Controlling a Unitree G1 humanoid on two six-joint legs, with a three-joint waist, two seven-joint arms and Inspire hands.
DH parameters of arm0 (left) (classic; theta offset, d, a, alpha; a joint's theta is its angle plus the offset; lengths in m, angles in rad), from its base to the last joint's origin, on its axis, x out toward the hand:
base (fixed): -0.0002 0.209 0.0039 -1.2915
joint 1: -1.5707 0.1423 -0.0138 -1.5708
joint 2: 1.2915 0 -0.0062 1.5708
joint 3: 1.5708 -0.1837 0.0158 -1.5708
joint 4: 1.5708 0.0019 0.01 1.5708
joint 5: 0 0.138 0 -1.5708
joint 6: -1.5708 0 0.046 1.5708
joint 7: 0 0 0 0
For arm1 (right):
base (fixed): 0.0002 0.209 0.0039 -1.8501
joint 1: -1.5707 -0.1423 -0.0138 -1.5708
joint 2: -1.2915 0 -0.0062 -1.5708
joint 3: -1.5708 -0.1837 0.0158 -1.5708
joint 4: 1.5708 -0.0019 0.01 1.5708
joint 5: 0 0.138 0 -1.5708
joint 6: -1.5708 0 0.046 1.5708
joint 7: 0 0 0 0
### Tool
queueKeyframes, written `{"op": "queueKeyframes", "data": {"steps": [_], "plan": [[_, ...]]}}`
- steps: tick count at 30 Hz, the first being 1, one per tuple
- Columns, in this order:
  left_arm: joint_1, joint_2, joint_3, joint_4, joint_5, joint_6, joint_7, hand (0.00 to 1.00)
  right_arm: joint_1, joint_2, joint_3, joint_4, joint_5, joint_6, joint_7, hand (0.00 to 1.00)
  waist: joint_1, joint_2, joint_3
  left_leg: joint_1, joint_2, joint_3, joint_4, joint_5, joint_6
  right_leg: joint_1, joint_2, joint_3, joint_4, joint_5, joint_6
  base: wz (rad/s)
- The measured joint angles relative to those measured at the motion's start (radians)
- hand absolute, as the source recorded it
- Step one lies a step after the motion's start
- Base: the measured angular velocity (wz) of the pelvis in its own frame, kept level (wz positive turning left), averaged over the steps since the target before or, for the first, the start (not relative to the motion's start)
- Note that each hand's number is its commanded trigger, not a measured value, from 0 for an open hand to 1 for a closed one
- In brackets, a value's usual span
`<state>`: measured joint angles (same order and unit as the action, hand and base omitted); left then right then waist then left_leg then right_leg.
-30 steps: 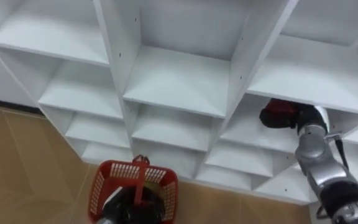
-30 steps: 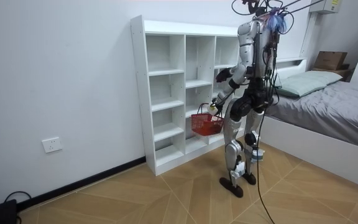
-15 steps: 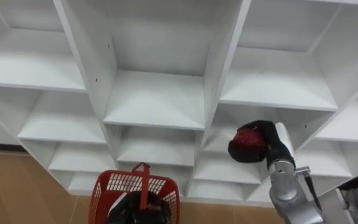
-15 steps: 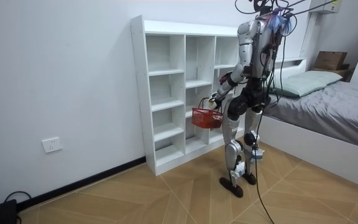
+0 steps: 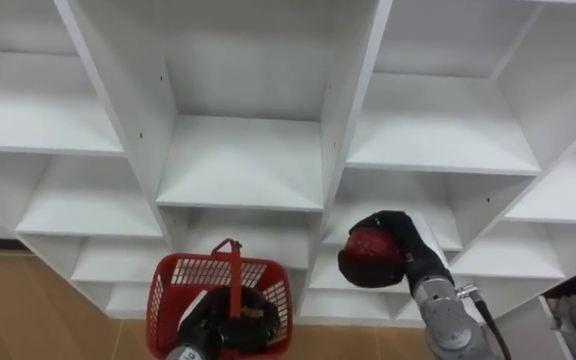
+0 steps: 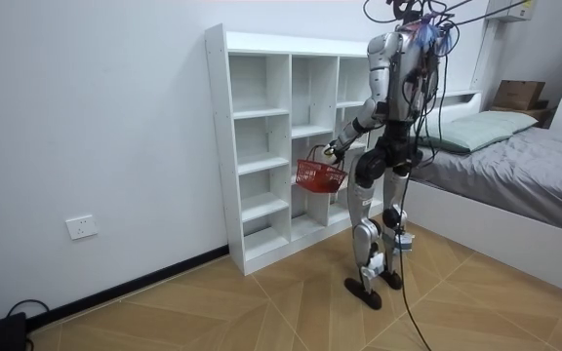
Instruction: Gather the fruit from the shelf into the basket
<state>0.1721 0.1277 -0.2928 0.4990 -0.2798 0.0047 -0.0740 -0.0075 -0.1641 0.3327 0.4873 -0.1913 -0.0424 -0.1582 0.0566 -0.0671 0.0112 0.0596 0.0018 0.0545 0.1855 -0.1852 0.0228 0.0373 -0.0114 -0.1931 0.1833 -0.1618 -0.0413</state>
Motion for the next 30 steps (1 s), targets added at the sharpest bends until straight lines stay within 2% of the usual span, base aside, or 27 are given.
{"op": "queueKeyframes", "data": {"steps": [5, 8, 10, 18, 23, 27, 30], "plan": [[0.000, -0.005, -0.029, 0.002, 0.003, 0.004, -0.005, 1.00, 0.052, 0.002, 0.062, 0.002, 0.001, 0.023, 0.074, 1.00, 0.006, 0.003, 0.0019, 0.002, 0.000, 0.007, 0.000, 0.000, 0.000, 0.004, 0.000, 0.000, -0.003, -0.001, 0.001, -0.01], [-0.002, -0.017, -0.029, 0.017, 0.008, 0.004, -0.007, 1.00, 0.066, 0.004, 0.089, 0.005, 0.007, 0.024, 0.114, 1.00, 0.009, 0.011, 0.0065, -0.001, 0.002, 0.018, 0.000, -0.001, 0.000, -0.004, 0.001, 0.001, 0.003, -0.001, 0.001, -0.01], [-0.008, -0.020, -0.046, 0.046, 0.008, 0.005, -0.018, 1.00, 0.066, 0.004, 0.098, 0.014, 0.011, 0.026, 0.128, 1.00, 0.011, 0.017, 0.0050, 0.000, 0.002, 0.018, -0.001, -0.003, 0.001, -0.004, 0.001, 0.001, 0.004, -0.001, 0.001, 0.00], [-0.008, -0.024, -0.065, 0.059, 0.008, 0.017, -0.044, 1.00, 0.066, 0.005, 0.102, 0.015, 0.021, 0.031, 0.128, 1.00, 0.033, 0.020, 0.0025, 0.002, 0.002, 0.018, -0.001, -0.003, 0.002, -0.003, 0.001, 0.000, 0.006, 0.000, 0.001, 0.00], [-0.009, -0.028, -0.065, 0.092, 0.009, 0.017, -0.053, 1.00, 0.045, 0.032, 0.108, 0.094, 0.024, 0.030, 0.127, 1.00, 0.035, 0.023, -0.0008, 0.007, 0.002, 0.018, 0.000, -0.003, 0.002, 0.004, 0.001, -0.001, 0.006, 0.000, 0.001, 0.00], [-0.010, -0.030, -0.064, 0.131, 0.013, 0.018, -0.056, 1.00, 0.035, 0.042, 0.116, 0.132, 0.008, 0.031, 0.128, 1.00, 0.040, 0.020, 0.0014, 0.004, 0.002, 0.015, 0.001, -0.003, 0.002, 0.003, 0.000, -0.005, 0.006, 0.000, 0.001, 0.02], [-0.010, -0.030, -0.062, 0.130, 0.041, 0.018, -0.068, 1.00, 0.026, 0.041, 0.115, 0.138, -0.022, 0.031, 0.125, 1.00, 0.058, 0.013, 0.0053, 0.005, 0.002, 0.012, 0.001, -0.003, 0.002, -0.001, 0.000, -0.004, 0.004, -0.001, 0.000, 0.00]]}}
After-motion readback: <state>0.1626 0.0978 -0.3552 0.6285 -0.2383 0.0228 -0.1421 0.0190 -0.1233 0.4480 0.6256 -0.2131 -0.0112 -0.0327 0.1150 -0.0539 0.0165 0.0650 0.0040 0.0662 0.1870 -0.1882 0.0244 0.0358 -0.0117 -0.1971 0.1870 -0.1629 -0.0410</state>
